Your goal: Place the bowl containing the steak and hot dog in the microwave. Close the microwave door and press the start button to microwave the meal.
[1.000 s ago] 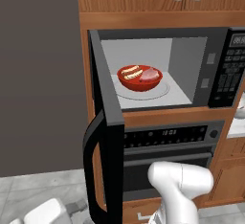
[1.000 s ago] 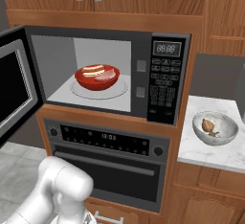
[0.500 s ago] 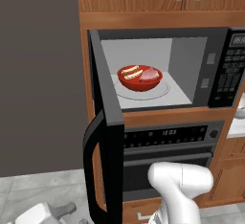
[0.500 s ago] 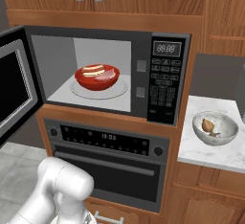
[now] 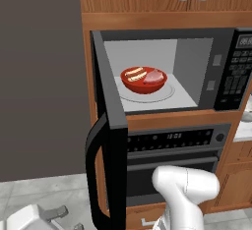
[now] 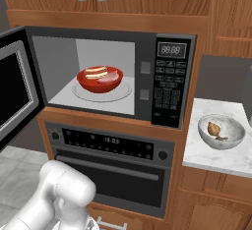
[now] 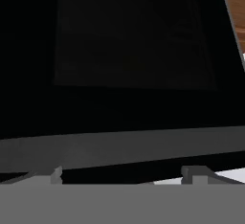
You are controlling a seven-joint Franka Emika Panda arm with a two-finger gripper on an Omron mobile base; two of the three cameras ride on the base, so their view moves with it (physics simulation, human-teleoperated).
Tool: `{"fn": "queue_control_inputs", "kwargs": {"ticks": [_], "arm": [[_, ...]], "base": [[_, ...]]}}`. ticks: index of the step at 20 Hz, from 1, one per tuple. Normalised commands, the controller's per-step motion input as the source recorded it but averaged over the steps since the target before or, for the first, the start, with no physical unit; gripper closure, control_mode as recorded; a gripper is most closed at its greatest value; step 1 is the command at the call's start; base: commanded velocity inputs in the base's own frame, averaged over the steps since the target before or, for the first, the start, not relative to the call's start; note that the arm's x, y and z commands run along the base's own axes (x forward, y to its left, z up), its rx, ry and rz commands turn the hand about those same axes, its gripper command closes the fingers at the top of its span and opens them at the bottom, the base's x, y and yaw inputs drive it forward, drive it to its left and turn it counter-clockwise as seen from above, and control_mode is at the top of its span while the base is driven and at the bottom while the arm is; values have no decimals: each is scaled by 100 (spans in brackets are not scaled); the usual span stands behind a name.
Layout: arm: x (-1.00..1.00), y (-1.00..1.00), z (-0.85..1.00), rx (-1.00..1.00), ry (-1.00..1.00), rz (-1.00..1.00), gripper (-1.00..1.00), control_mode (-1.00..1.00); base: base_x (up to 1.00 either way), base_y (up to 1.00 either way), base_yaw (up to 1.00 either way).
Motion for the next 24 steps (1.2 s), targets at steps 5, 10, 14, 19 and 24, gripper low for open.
{"fn": "queue_control_inputs", "kwargs": {"ticks": [5, 10, 14, 19, 24], "arm": [[20, 16, 0, 0, 2, -9, -100, -100], [25, 0, -7, 0, 0, -6, -100, -100], [30, -2, -11, 0, 0, -4, -100, -100], [29, -16, -9, 0, 1, 0, -100, -100], [3, -51, -1, 0, 1, 0, -100, -100]], "base": [[0, 0, 0], [0, 0, 0], [0, 0, 0], [0, 0, 0], [0, 0, 0]]}}
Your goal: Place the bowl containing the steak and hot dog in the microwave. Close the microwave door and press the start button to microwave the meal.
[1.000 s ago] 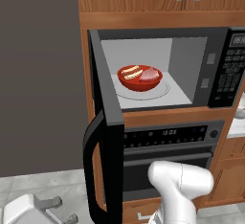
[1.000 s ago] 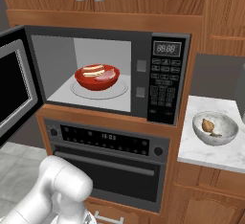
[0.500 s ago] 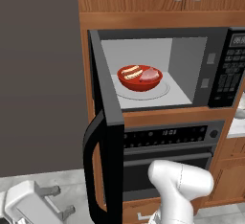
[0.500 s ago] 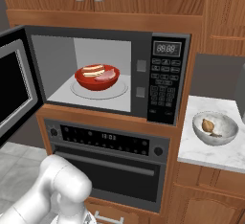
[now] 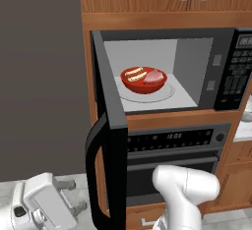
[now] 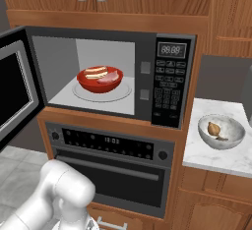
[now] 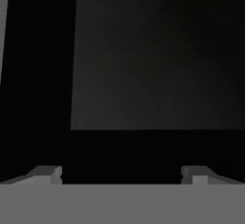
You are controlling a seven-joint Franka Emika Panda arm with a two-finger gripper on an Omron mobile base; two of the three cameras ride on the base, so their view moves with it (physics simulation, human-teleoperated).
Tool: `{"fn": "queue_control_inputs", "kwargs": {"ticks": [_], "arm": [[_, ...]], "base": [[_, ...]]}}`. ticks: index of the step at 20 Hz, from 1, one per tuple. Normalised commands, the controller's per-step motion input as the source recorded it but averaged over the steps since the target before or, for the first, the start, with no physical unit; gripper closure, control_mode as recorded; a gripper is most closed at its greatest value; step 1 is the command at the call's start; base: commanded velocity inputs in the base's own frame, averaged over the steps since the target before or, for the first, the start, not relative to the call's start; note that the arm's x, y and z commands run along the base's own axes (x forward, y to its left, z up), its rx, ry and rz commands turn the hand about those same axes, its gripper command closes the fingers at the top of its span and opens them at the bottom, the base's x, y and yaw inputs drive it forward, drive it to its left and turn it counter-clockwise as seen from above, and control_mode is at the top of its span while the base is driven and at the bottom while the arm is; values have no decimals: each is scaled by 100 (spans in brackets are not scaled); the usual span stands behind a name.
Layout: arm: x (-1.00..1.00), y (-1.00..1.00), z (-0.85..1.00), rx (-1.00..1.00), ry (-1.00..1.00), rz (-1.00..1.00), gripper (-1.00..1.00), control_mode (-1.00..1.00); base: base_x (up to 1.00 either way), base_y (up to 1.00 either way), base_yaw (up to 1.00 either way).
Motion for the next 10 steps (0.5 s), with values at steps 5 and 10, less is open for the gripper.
{"fn": "queue_control_inputs", "kwargs": {"ticks": [5, 10], "arm": [[0, -63, 0, 0, 0, 0, -100, -100], [0, -64, 0, 1, 2, 0, -100, -100]], "base": [[0, 0, 0], [0, 0, 0]]}}
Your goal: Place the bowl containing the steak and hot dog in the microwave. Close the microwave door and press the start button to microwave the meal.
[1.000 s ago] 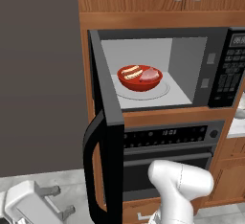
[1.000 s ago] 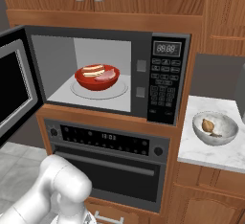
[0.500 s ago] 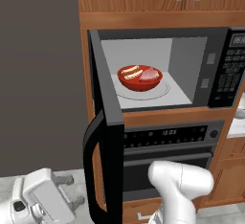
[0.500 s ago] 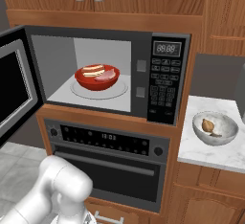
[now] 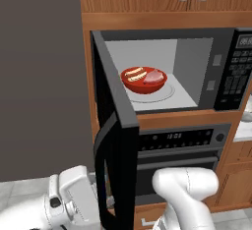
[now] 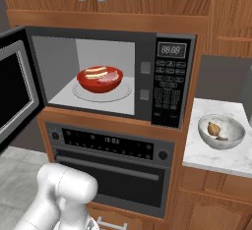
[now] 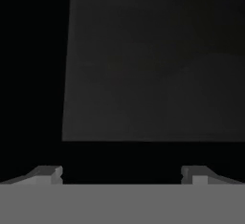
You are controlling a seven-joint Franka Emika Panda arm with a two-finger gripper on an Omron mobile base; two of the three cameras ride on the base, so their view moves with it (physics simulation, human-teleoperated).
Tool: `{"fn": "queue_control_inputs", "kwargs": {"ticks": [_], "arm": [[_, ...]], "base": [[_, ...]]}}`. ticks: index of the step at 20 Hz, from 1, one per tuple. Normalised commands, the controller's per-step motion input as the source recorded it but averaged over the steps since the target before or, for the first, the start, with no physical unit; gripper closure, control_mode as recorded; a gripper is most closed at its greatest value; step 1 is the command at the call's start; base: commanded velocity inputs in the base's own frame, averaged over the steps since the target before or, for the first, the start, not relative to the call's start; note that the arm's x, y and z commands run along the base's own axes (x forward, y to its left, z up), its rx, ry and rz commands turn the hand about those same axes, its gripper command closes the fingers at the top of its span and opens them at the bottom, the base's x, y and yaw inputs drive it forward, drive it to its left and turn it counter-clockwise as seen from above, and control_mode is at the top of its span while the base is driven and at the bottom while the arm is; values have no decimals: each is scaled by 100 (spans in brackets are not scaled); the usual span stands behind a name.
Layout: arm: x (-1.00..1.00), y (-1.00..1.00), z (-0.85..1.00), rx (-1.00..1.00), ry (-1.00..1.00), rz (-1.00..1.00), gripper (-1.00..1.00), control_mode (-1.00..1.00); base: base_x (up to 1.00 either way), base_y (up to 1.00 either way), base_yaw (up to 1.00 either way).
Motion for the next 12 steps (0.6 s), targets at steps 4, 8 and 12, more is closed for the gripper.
{"fn": "queue_control_inputs", "kwargs": {"ticks": [4, 8, 12], "arm": [[0, -64, 3, 2, 1, 0, -100, -100], [7, -55, 17, 1, 5, 1, -100, -100], [10, -48, 20, 1, 6, 4, -100, -100]], "base": [[0, 0, 0], [0, 0, 0], [0, 0, 0]]}}
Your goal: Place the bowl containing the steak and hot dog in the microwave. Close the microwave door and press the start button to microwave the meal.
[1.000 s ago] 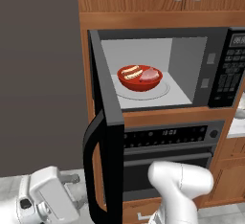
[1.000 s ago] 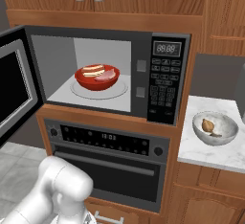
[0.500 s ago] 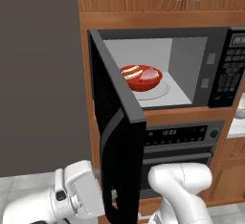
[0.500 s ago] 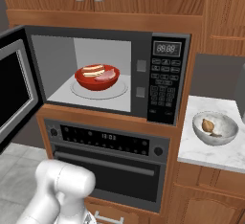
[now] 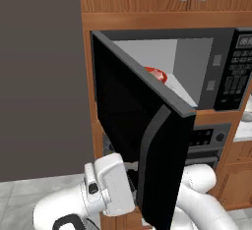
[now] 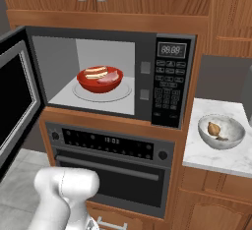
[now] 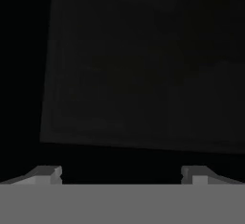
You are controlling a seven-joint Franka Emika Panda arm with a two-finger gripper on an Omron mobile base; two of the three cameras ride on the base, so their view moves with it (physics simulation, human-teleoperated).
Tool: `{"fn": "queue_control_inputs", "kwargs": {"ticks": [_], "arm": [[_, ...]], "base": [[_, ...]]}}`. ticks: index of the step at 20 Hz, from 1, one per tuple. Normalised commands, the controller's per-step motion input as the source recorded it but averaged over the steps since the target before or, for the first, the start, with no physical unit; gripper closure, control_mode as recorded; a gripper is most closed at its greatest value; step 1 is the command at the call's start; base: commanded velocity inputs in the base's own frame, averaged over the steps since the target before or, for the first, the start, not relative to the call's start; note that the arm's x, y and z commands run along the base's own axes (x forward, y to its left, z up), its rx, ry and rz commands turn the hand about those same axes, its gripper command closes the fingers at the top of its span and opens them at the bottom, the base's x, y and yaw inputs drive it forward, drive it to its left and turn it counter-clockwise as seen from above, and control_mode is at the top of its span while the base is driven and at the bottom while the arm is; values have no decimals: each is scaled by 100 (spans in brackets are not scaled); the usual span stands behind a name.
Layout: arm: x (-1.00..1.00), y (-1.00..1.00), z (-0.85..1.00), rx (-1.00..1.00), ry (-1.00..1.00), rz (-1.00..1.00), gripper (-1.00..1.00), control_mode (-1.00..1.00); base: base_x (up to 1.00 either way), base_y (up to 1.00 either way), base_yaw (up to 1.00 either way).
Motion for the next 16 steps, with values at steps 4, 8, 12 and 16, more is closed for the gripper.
{"fn": "queue_control_inputs", "kwargs": {"ticks": [4, 8, 12, 16], "arm": [[11, -47, 17, 1, 6, 6, -100, -100], [10, -50, 13, 2, 5, 9, -100, -100], [12, -54, 5, 3, 6, 12, -100, -100], [12, -56, 5, 3, 6, 13, -100, -100]], "base": [[0, 0, 0], [0, 0, 0], [0, 0, 0], [0, 0, 0]]}}
